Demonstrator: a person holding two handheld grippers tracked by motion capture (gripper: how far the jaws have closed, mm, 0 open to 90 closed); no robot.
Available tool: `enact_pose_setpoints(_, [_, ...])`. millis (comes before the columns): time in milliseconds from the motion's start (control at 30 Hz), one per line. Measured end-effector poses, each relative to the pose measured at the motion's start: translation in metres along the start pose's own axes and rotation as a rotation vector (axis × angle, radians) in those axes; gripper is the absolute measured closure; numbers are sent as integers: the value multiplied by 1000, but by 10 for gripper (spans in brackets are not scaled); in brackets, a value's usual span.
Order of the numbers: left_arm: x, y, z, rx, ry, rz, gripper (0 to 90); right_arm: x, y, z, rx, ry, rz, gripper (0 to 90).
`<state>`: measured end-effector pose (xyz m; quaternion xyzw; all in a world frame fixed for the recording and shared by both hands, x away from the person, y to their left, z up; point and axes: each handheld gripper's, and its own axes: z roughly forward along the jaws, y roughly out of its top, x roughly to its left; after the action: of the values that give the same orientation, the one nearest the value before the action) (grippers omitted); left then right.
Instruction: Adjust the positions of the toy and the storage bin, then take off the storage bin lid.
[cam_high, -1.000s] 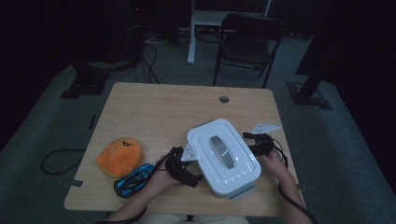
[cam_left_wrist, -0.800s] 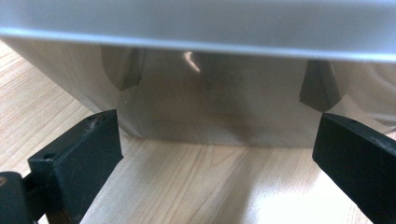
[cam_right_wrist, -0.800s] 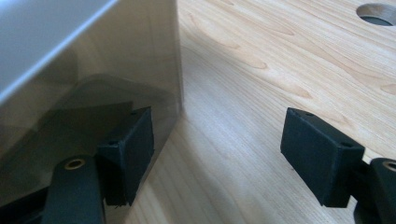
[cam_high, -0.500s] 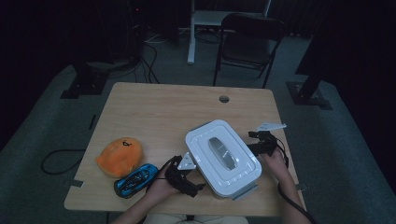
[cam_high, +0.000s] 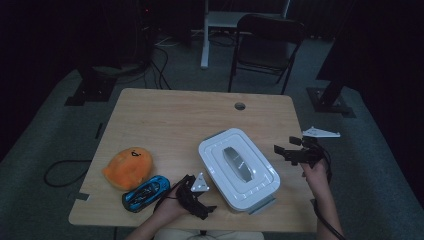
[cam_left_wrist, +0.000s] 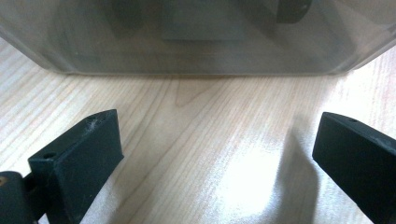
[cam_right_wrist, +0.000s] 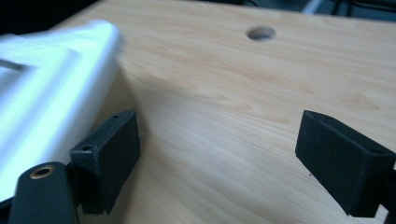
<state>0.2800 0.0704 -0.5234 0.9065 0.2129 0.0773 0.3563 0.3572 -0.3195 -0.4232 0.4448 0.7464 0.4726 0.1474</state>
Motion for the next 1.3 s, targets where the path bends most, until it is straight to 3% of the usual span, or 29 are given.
enact_pose_setpoints(167, [-1, -1, 1, 6, 29, 21, 19, 21, 11, -17, -11, -43, 3, 133])
enact_pose_setpoints(267, [0, -1, 1, 3, 42, 5, 19, 32, 14, -25, -36, 11, 26, 133])
enact_pose_setpoints(333, [0, -1, 1, 2, 45, -2, 19, 40, 16, -29, -38, 6, 15, 133])
enact_pose_setpoints(600, [-1, -1, 1, -2, 48, -10, 19, 86, 26, -39, -5, 93, -67, 116])
enact_pose_setpoints(700, [0, -2, 0, 0, 47, -6, 19, 97, 25, -39, 3, 83, -81, 116])
enact_pose_setpoints(833, [0, -3, 0, 0, 42, 1, 19, 109, 20, -40, 10, 107, -95, 116])
enact_pose_setpoints(1167, [0, -3, -1, -2, 33, 8, 19, 136, 11, -40, 24, 101, -135, 134])
enact_pose_setpoints(1300, [0, -4, -1, -3, 31, 11, 19, 149, 4, -35, 33, 59, -166, 155])
